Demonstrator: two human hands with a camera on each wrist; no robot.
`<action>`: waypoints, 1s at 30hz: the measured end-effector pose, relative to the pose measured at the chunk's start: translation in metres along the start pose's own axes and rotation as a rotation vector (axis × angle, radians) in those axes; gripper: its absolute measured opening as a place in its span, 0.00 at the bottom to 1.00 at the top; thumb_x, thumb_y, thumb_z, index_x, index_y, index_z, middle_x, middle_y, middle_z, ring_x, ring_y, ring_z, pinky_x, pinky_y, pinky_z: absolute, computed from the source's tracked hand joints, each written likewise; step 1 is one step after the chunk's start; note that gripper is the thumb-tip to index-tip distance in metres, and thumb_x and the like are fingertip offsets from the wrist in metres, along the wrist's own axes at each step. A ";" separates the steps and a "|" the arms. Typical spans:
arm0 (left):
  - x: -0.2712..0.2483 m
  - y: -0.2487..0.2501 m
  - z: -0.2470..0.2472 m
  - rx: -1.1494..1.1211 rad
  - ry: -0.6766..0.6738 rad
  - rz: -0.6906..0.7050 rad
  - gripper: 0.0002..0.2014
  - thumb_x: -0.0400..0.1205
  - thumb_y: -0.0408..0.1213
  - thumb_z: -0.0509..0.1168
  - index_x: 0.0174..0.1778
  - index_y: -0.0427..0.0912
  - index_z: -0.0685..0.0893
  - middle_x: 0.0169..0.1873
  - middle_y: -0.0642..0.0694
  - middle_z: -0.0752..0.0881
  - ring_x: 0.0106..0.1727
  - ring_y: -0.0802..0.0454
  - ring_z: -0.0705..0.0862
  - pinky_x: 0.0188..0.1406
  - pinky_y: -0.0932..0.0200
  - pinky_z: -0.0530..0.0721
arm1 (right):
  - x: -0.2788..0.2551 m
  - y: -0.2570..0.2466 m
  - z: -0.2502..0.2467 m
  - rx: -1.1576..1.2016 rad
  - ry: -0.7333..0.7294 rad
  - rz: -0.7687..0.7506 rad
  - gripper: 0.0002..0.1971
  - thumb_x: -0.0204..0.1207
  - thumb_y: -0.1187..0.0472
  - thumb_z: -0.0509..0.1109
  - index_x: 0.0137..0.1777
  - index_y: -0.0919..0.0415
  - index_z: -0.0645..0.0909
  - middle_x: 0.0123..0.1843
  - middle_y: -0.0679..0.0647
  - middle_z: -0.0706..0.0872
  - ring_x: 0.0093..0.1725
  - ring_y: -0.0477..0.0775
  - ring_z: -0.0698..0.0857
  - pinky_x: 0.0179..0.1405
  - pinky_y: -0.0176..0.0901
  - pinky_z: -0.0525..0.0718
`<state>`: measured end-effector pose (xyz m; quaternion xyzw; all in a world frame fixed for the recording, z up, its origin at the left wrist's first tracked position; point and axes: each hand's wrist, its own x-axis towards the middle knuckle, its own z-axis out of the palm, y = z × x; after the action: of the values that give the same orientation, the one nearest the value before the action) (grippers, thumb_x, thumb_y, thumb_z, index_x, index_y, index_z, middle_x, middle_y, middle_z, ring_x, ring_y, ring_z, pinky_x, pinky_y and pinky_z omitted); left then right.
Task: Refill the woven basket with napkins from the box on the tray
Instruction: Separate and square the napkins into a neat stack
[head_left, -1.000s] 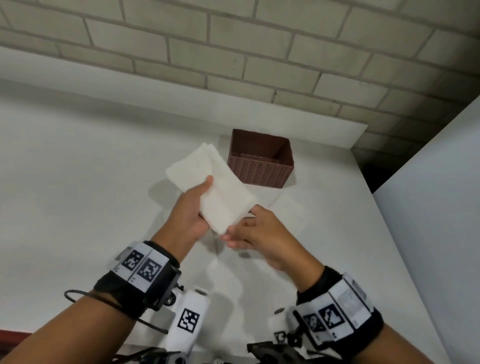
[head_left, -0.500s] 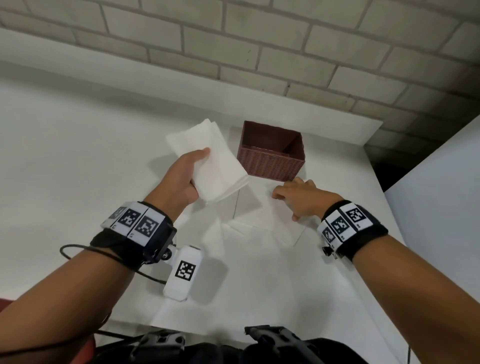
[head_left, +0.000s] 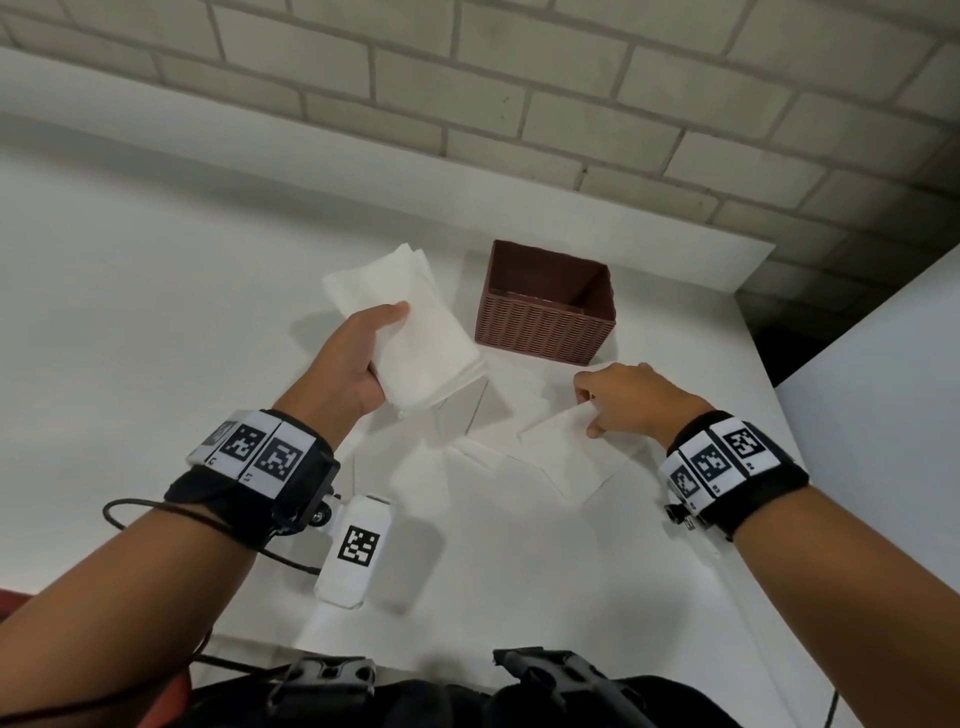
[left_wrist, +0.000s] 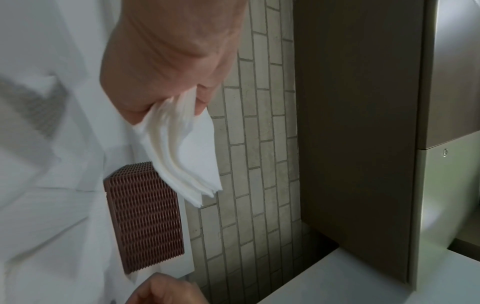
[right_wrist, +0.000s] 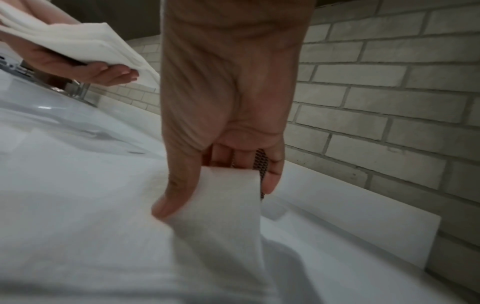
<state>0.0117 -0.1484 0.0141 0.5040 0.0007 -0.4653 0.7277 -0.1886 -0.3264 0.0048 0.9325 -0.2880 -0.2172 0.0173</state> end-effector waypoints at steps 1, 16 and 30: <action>0.000 0.000 -0.001 -0.001 0.001 0.001 0.03 0.79 0.32 0.66 0.46 0.43 0.82 0.43 0.46 0.87 0.45 0.48 0.86 0.38 0.50 0.84 | -0.002 0.001 0.001 -0.009 0.035 -0.011 0.16 0.71 0.55 0.74 0.56 0.58 0.76 0.57 0.55 0.85 0.49 0.55 0.80 0.49 0.44 0.70; 0.000 0.006 -0.011 -0.005 0.052 0.030 0.02 0.79 0.32 0.66 0.45 0.43 0.82 0.43 0.46 0.87 0.45 0.48 0.86 0.40 0.50 0.84 | -0.029 0.016 -0.049 0.657 0.064 -0.144 0.13 0.79 0.63 0.68 0.38 0.42 0.80 0.40 0.41 0.84 0.36 0.34 0.82 0.37 0.26 0.77; -0.005 0.003 -0.023 -0.022 0.056 0.018 0.04 0.79 0.33 0.66 0.48 0.42 0.83 0.45 0.45 0.87 0.48 0.46 0.86 0.41 0.48 0.84 | 0.008 -0.010 0.009 0.960 -0.158 0.167 0.12 0.80 0.56 0.66 0.55 0.64 0.84 0.60 0.65 0.88 0.61 0.67 0.86 0.63 0.65 0.83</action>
<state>0.0215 -0.1283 0.0073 0.5087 0.0215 -0.4444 0.7370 -0.1811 -0.3217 -0.0079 0.7896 -0.4296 -0.1279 -0.4191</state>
